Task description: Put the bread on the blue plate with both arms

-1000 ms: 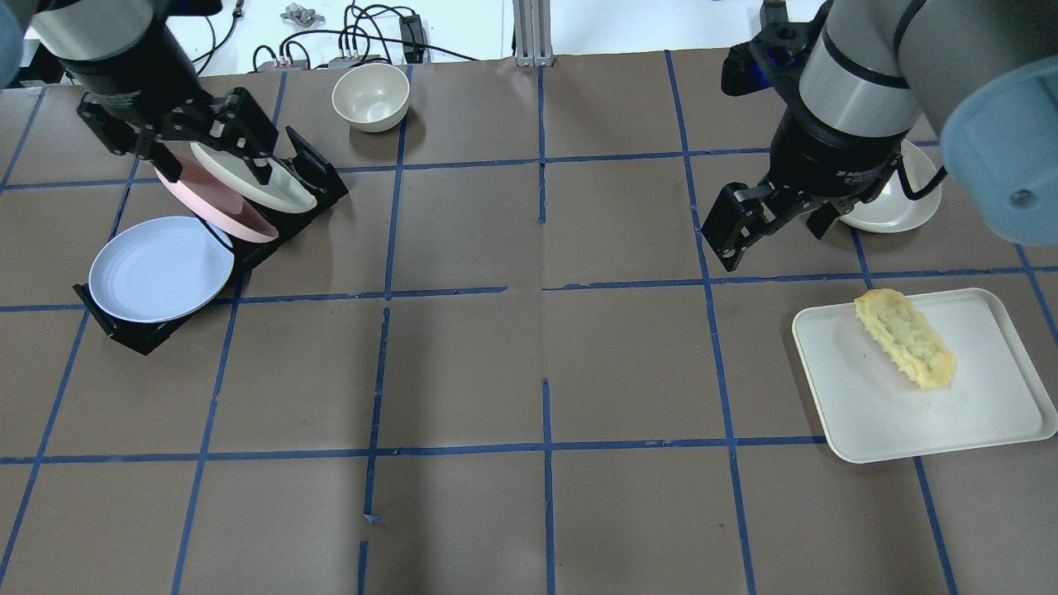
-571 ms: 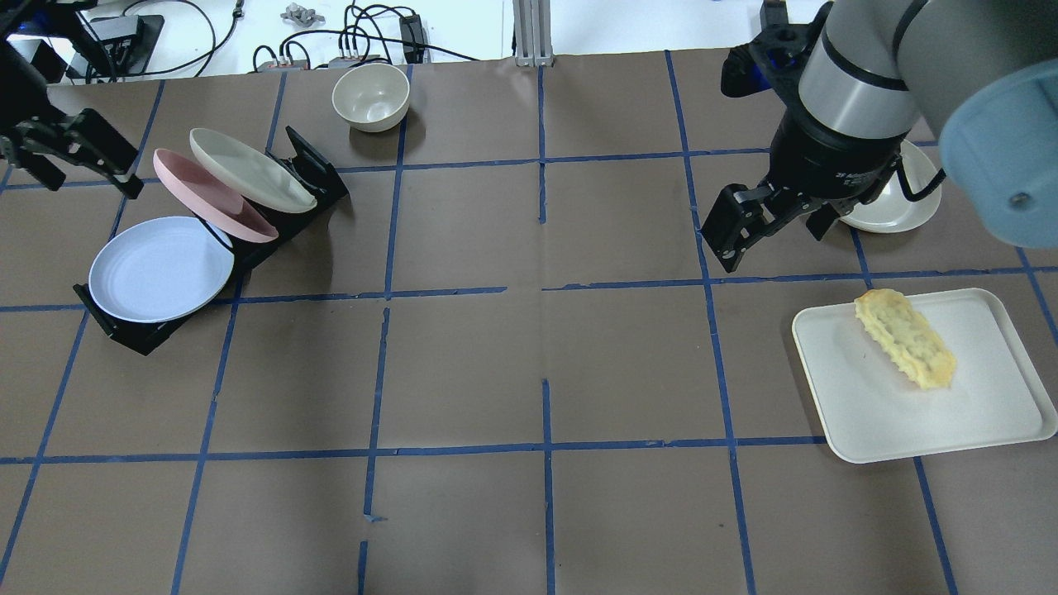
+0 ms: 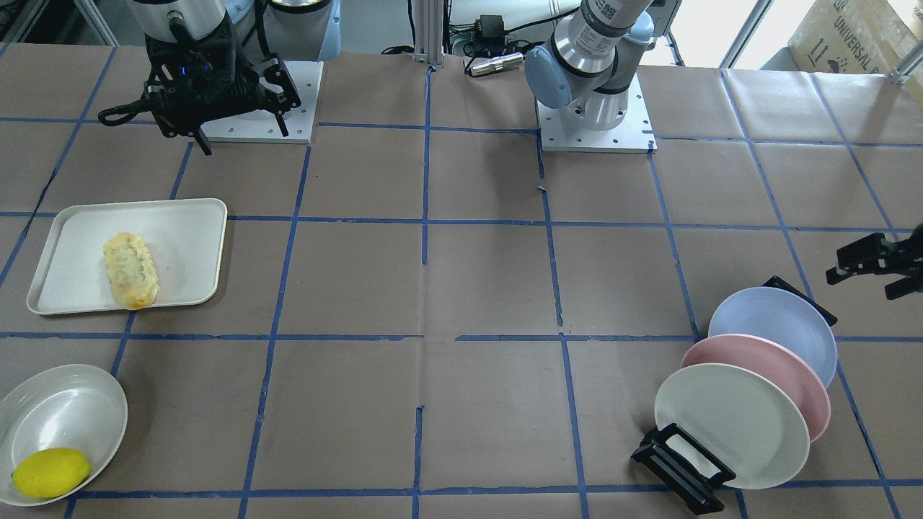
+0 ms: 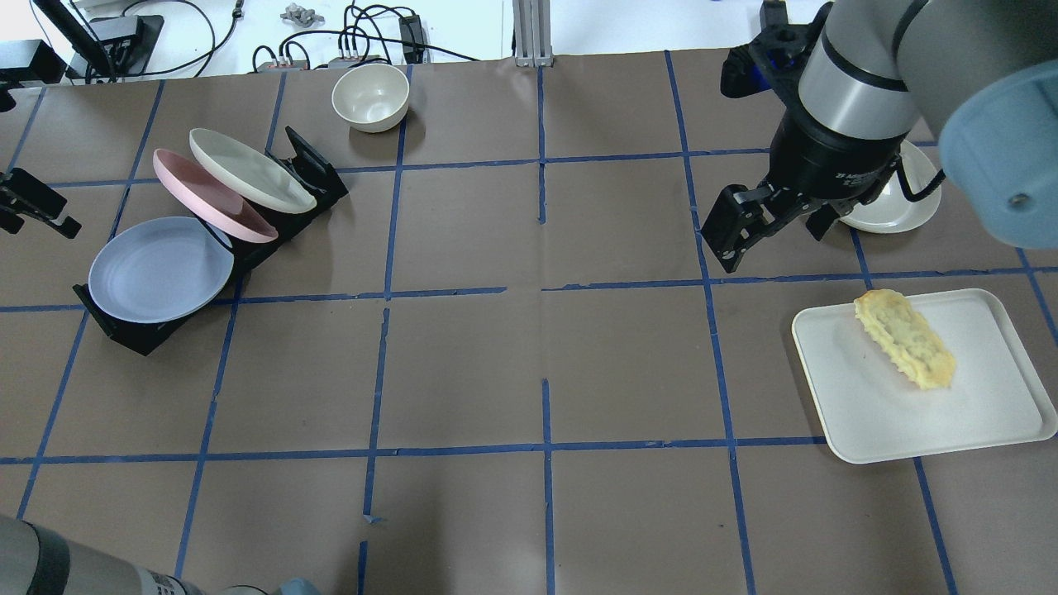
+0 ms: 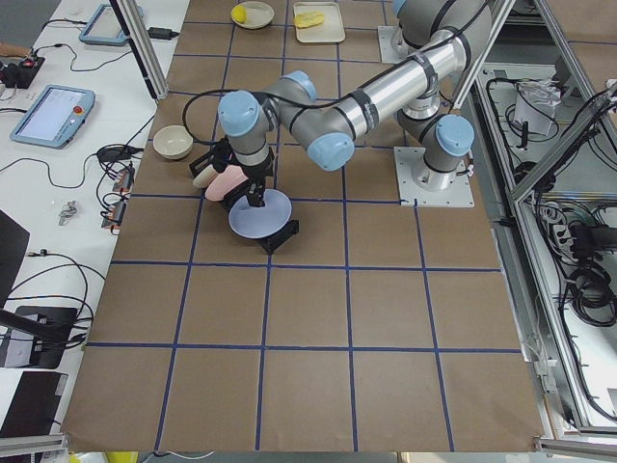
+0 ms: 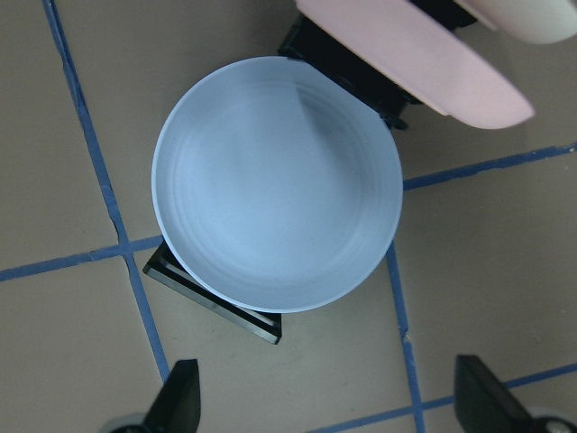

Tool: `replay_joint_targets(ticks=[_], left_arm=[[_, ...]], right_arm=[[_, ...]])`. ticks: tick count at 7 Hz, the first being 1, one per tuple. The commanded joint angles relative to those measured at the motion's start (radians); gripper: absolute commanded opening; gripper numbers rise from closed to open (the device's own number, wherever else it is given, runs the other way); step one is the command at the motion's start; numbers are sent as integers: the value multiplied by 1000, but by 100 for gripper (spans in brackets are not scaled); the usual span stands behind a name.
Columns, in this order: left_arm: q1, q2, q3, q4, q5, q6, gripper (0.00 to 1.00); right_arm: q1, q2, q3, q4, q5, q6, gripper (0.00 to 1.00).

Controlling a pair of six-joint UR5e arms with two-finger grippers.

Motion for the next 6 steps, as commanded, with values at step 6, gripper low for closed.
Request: replay_joint_targets(ticks=[6], left_arm=[[37, -301, 131, 41, -43, 0, 98]], right_arm=[[-15, 9, 6, -5, -3, -9, 100]])
